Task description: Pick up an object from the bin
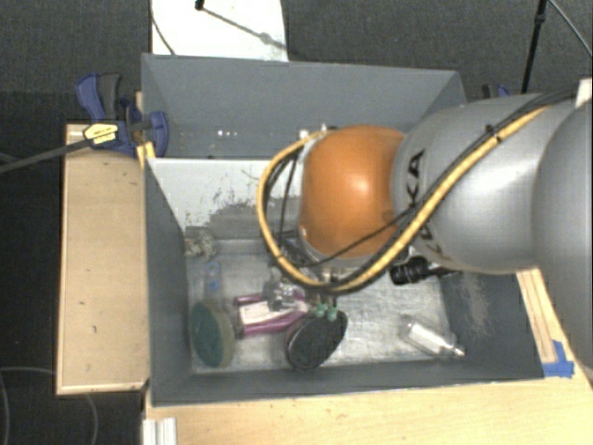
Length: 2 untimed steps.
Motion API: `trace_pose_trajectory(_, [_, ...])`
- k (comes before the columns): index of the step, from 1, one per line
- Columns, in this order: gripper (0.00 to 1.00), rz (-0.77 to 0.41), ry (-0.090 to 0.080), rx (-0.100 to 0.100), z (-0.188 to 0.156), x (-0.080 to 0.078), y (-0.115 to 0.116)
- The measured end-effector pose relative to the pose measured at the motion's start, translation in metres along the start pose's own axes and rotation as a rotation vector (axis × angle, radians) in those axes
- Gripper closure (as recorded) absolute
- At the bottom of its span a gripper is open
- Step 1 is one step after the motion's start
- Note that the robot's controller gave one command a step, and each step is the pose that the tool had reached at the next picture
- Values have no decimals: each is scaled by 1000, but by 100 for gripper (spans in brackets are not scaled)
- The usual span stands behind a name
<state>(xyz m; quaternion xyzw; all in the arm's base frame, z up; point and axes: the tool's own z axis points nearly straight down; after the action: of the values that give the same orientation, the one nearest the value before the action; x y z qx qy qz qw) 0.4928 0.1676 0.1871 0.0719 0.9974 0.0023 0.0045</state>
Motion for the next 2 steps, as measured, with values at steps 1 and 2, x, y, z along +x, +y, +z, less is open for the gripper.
trace_pose_trajectory(1, [0, 4, 8, 4, 5, 2, -1])
trace_pose_trajectory(2, [0, 147, 9, 5, 117, -24, 10])
